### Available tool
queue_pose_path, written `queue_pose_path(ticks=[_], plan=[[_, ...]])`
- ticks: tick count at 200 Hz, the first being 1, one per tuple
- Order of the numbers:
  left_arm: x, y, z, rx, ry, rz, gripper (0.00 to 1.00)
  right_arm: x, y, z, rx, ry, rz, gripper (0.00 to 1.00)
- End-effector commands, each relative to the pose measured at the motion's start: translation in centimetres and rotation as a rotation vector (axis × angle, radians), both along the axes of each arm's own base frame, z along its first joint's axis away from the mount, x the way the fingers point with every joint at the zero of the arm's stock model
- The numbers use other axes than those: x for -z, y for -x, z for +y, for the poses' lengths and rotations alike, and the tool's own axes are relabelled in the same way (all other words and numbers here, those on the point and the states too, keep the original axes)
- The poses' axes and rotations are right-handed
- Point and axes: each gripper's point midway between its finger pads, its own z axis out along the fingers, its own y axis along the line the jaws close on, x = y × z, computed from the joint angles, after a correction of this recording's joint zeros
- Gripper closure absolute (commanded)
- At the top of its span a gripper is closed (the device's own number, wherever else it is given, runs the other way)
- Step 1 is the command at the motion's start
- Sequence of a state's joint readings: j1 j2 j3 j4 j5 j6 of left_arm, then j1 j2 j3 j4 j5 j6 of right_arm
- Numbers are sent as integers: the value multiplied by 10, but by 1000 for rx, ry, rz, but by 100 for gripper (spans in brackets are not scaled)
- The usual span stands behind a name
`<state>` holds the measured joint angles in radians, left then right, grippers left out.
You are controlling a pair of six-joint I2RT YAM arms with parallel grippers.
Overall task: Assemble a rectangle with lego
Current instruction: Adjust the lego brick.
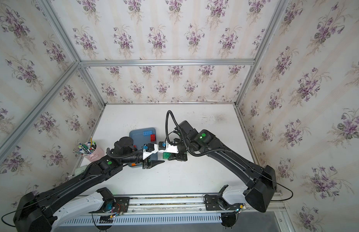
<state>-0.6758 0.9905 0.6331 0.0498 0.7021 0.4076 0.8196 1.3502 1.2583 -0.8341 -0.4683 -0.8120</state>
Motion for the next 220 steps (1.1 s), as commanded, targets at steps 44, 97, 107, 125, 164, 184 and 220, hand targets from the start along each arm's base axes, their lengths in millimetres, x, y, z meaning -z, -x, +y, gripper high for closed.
queue_pose_path(ticks=[44,97,107,125,164,184,220], plan=[[-5,11,-7,51,17,-30,48,-4,3,11,-26,-53,28,100],[-4,11,-9,57,13,-25,58,-6,5,15,-37,-67,30,100],[-4,11,-9,60,13,-21,60,-6,4,15,-36,-68,29,100],[-2,12,-10,66,8,-16,66,-6,2,17,-29,-74,24,100],[-1,11,-11,66,-1,-19,72,-8,-3,19,1,-91,16,98],[-1,10,-10,57,-4,-23,74,-7,-5,19,18,-88,18,88],[-2,8,-9,40,-8,-40,74,-4,-10,16,63,-74,7,62]])
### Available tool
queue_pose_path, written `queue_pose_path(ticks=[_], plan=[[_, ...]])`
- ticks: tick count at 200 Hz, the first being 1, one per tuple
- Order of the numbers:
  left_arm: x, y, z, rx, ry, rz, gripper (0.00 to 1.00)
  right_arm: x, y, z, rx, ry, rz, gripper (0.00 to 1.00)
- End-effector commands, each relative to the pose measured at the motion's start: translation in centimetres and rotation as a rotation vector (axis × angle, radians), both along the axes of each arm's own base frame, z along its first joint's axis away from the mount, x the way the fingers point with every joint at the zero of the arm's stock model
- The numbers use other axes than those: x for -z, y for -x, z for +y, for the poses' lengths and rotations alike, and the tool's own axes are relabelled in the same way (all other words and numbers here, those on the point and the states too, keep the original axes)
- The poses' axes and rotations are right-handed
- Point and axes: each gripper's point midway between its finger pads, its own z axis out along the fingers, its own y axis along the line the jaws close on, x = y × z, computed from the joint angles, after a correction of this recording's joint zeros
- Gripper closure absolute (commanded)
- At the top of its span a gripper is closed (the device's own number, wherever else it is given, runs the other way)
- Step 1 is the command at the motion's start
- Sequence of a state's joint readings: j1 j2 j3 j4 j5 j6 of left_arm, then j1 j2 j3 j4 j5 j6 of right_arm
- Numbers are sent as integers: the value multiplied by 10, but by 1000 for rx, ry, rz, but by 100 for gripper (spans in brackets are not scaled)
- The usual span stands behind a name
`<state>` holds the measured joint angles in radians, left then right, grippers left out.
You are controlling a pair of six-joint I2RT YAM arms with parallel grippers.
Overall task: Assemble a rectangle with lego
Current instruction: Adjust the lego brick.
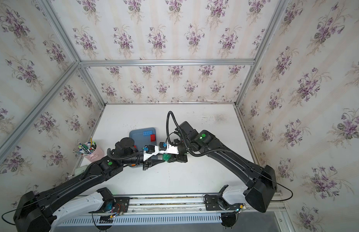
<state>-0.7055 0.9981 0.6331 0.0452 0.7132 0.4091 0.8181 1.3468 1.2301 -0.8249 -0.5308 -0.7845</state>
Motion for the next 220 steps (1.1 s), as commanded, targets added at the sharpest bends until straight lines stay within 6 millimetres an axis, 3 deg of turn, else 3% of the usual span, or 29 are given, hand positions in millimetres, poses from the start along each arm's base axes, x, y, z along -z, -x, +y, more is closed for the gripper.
queue_pose_path(ticks=[1,10,17,21,29,30,32,34,39,90,111,126,142,158,185,203,220], plan=[[-4,-2,-2,-1,-2,-52,74,-7,-21,14,77,-47,-62,62],[-5,-2,-2,-4,-3,-56,74,-8,-22,12,87,-44,-72,60],[-5,-3,-1,-8,-4,-59,74,-9,-23,11,91,-45,-80,54],[-5,-3,-1,-11,-5,-60,74,-8,-22,10,92,-45,-84,42],[-5,-3,-1,-12,-6,-65,74,-11,-22,8,94,-54,-100,39],[-5,-4,-1,-14,-7,-67,75,-11,-23,8,96,-54,-103,37],[-6,-4,-1,-16,-6,-67,75,-12,-23,8,98,-57,-108,19],[-6,-4,0,-17,-7,-68,75,-13,-23,7,100,-60,-113,7],[-6,-4,0,-18,-7,-71,75,-14,-23,6,101,-68,-124,0],[-13,-10,7,-69,-12,-125,76,-44,-29,-14,204,-151,-276,0],[-18,-13,10,-98,-15,-159,76,-62,-44,-29,375,-207,-306,0],[-20,-17,14,-124,-19,-182,76,-80,-66,-43,594,-268,-287,0],[-22,-21,17,-152,-24,-202,76,-99,-86,-61,839,-345,-165,0],[-23,-26,18,-183,-25,-218,76,-101,-101,-76,983,-386,59,11],[-22,-37,20,-232,-38,-234,76,-70,-127,-95,1217,-359,391,39],[-22,-42,19,-253,-38,-231,76,-54,-113,-73,1162,-299,609,32],[-23,-44,19,-265,-33,-231,76,-54,-103,-59,1107,-296,737,27]])
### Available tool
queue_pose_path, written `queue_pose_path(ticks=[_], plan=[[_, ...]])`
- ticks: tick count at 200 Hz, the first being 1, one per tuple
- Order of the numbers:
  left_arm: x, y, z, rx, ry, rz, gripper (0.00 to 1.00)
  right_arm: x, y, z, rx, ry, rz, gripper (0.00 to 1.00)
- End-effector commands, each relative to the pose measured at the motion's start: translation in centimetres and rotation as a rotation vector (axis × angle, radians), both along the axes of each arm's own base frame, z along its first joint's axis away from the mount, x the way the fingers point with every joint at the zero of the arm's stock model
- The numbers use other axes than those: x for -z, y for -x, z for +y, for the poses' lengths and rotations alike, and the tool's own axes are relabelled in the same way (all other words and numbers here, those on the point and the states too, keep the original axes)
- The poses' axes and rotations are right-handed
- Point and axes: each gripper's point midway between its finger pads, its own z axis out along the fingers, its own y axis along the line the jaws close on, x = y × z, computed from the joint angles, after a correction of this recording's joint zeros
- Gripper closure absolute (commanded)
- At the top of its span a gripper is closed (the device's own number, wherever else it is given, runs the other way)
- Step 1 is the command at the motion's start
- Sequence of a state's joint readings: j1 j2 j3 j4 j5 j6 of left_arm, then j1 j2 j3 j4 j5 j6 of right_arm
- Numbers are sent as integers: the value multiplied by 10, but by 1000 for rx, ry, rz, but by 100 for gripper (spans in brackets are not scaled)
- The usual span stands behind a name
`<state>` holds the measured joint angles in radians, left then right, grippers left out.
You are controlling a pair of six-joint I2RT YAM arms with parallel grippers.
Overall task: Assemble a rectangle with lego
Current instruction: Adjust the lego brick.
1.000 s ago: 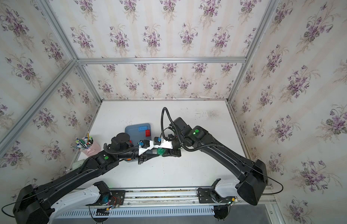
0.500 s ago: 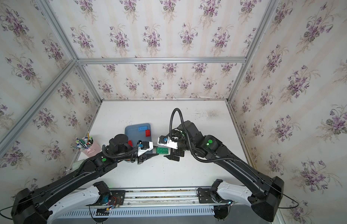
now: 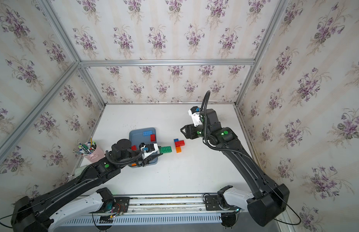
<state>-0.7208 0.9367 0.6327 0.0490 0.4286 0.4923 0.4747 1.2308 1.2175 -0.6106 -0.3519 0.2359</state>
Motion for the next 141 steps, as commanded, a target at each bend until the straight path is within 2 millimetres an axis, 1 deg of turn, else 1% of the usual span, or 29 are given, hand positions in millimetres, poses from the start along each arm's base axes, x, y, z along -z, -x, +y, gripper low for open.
queue_pose_path(ticks=[1,21,33,42,44,48,62,106,141], plan=[[-12,-10,0,-40,28,-44,76,0,28,24,-47,-184,257,26],[-12,-9,1,-42,31,-47,75,-9,35,30,-86,-218,268,22],[-12,-9,1,-44,30,-48,75,-8,39,36,-103,-215,261,20],[-12,-9,1,-44,31,-49,75,-7,42,42,-113,-209,253,15],[-12,-9,1,-44,31,-50,76,-7,49,50,-142,-203,252,15],[-12,-9,1,-44,31,-51,76,-6,53,56,-160,-198,253,14],[-13,-9,1,-43,33,-53,75,1,60,67,-178,-178,259,12],[-13,-9,1,-43,36,-51,75,23,69,91,-201,-143,295,11],[-11,-9,1,-41,32,-49,75,24,74,106,-237,-128,286,11]])
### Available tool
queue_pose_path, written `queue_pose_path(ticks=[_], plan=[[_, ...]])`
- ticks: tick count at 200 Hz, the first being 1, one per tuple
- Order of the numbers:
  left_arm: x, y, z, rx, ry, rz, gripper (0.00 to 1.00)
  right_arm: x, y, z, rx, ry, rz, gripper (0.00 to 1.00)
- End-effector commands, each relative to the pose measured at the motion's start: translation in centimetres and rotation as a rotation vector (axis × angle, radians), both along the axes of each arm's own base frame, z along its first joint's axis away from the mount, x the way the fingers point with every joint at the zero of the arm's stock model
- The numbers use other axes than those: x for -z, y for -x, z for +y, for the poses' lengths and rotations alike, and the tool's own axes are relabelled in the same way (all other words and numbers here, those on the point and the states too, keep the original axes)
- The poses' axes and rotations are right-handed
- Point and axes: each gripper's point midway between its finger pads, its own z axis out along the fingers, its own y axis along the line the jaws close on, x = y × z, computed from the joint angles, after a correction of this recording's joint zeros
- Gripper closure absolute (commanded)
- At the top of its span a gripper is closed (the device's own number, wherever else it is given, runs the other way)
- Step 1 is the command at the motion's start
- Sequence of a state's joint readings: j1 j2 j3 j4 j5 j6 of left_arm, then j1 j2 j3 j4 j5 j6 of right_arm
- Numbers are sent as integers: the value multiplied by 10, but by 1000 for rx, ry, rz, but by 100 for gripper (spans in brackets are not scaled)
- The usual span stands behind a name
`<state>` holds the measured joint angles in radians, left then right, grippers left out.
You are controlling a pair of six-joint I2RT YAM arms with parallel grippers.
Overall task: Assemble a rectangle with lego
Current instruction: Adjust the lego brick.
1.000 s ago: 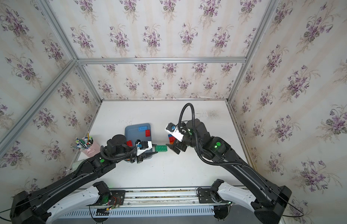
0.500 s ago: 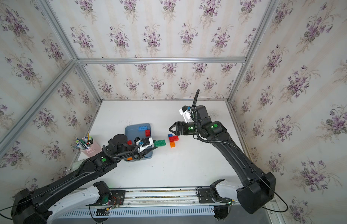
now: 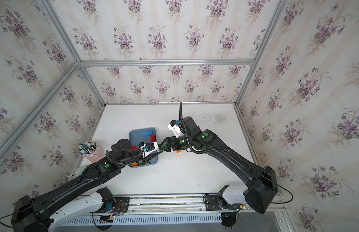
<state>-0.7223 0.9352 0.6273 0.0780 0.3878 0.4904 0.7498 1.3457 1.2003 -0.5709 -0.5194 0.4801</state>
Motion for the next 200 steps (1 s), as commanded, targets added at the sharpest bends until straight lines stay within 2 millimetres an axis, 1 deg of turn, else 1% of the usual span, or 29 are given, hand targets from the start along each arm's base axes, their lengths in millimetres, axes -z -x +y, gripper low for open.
queue_pose_path(ticks=[1,21,48,81,99,112,118,125,130,138,142,144,147,155,166,179,190,200], plan=[[-7,-2,-1,-3,24,-23,76,-7,-5,10,6,-16,-32,11],[-7,-2,-1,-4,24,-25,76,-4,-5,13,-5,14,-41,15],[-7,-2,-1,-5,23,-25,75,6,-2,15,-14,67,-35,23],[-6,-2,-1,-7,22,-26,75,15,-1,14,-8,128,-41,30],[-6,-2,-1,-7,22,-25,75,16,-2,14,-2,132,-43,41],[-6,-3,0,-11,21,-25,75,15,-3,15,2,131,-46,54],[-6,-3,0,-12,22,-26,75,14,-4,14,8,132,-53,57],[-6,-3,0,-15,24,-27,72,13,-6,14,13,131,-61,63],[-7,-3,1,-20,25,-27,68,12,-7,13,19,134,-65,64],[-8,-4,2,-26,32,-25,56,10,-9,13,25,136,-74,64],[-9,-3,2,-26,34,-25,48,10,-9,12,28,143,-79,64],[-9,-6,4,-46,31,-30,46,10,-10,11,29,146,-82,63],[-11,-7,5,-56,32,-34,40,10,-11,10,33,152,-88,63],[-15,-6,8,-67,36,-40,35,10,-14,6,50,181,-105,62],[-21,-2,12,-66,29,-51,31,12,-20,-4,75,232,-131,62],[-28,4,18,-64,24,-70,29,19,-28,-17,106,309,-153,62],[-35,10,23,-63,25,-85,28,29,-33,-29,123,372,-157,62],[-36,13,27,-64,20,-89,27,39,-37,-38,133,420,-150,62]])
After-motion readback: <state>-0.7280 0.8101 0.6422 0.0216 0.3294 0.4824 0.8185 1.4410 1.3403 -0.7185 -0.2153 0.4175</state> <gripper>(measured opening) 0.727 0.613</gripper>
